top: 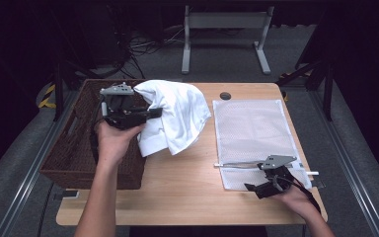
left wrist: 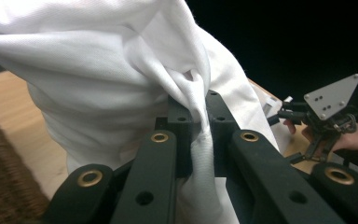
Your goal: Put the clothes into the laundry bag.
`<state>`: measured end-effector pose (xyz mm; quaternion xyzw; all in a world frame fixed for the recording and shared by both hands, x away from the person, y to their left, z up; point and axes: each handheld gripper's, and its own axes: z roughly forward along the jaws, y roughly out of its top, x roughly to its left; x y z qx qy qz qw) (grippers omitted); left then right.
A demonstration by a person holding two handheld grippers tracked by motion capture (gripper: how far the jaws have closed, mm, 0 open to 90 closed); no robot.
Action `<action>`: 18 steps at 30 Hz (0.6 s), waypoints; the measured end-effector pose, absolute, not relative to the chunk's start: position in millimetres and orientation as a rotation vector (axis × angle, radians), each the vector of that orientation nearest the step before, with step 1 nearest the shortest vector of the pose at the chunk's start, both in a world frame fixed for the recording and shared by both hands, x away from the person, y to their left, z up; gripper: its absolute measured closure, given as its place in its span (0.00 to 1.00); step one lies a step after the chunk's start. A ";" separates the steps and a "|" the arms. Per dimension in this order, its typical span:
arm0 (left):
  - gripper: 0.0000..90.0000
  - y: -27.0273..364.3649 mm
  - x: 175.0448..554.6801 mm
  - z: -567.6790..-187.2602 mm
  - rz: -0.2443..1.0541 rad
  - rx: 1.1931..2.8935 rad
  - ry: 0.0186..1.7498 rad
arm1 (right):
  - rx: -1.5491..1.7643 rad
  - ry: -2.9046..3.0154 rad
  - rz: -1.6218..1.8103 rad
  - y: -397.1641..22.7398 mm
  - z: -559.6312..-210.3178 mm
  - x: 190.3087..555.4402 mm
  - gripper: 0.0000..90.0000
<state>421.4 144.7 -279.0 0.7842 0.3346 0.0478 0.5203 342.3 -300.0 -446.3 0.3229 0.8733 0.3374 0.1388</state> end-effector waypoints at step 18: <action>0.93 86.2 435.4 -348.1 -0.070 2.011 0.808 | 0.939 2.520 0.977 -302.5 -445.9 342.6 0.12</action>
